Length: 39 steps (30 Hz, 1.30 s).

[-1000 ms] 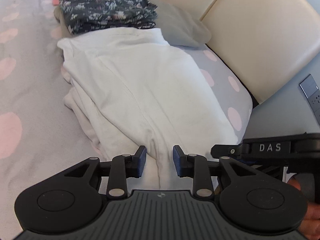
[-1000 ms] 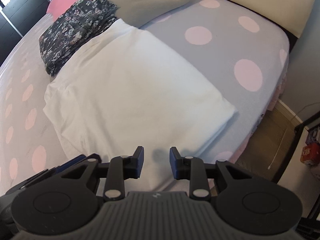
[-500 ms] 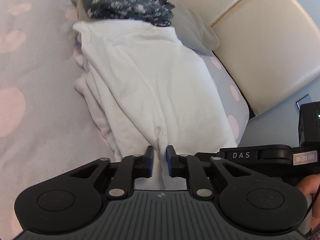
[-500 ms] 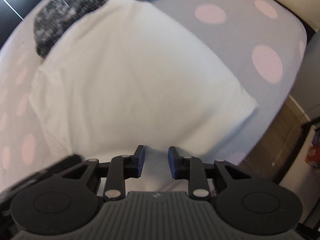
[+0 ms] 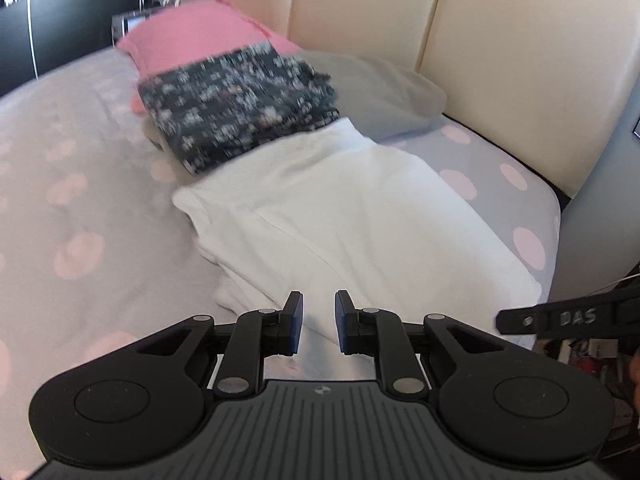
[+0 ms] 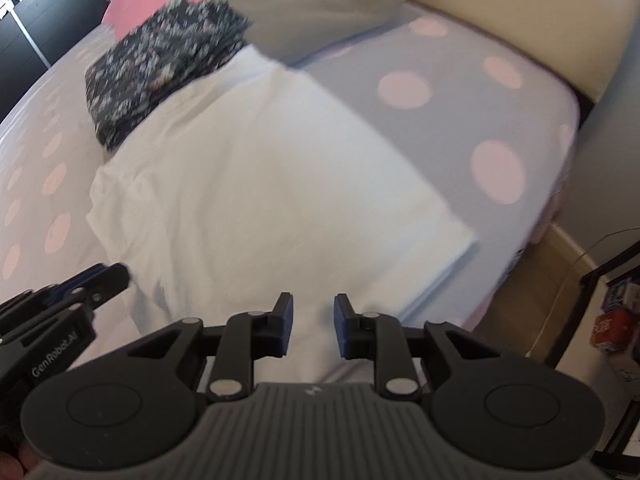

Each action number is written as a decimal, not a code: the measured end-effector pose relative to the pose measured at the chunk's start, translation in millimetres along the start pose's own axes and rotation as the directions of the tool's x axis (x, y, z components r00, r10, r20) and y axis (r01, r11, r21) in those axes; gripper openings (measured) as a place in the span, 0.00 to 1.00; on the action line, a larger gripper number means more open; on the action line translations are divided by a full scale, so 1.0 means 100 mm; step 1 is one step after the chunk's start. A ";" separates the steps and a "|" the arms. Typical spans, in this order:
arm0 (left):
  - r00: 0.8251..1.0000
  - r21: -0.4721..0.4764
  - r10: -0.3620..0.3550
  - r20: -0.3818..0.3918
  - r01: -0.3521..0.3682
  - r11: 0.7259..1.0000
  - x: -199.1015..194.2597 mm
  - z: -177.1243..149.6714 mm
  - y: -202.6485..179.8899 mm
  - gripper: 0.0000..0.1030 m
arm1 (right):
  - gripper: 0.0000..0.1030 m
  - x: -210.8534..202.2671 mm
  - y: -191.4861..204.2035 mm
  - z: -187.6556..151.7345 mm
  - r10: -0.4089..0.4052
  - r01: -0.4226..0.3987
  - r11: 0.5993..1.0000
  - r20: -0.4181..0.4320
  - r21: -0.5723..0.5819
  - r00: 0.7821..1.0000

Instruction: Fold clothes

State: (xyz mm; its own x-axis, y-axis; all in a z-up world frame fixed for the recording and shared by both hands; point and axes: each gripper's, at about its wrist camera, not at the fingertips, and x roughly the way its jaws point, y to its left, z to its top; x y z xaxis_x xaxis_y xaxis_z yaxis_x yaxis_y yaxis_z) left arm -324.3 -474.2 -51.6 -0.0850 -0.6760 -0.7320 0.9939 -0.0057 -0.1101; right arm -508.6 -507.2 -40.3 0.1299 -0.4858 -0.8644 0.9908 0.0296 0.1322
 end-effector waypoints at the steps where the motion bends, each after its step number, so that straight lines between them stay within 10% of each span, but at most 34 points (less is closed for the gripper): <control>1: 1.000 0.001 0.008 0.011 -0.008 1.000 -0.06 0.00 0.00 0.16 | 0.34 -0.08 -0.01 -0.04 -0.004 0.004 1.000 0.027 0.010 1.000; 15: 0.995 0.039 0.066 0.079 -0.069 0.997 -0.74 -0.24 0.04 0.48 | 0.48 -0.69 0.20 -0.75 -0.058 0.040 0.996 0.232 0.083 0.971; 21: 0.997 0.038 0.054 0.050 -0.056 0.998 -0.77 -0.38 0.06 0.50 | 0.50 -0.64 0.24 -0.96 0.064 -0.081 0.987 0.120 0.141 0.991; 39: 0.998 0.099 0.046 -0.038 -0.042 0.994 -0.64 -0.56 -0.04 0.58 | 0.55 -0.54 0.41 -1.10 -0.034 0.031 0.999 0.090 0.035 0.995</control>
State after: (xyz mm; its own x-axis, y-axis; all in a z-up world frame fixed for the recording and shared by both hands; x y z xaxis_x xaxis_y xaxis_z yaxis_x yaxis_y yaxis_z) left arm -326.5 -389.5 -42.0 -0.0415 -0.6471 -0.7612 0.9987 -0.0501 -0.0118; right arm -470.4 -383.1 -41.4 0.0921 -0.5632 -0.8212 0.9924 -0.0160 0.1223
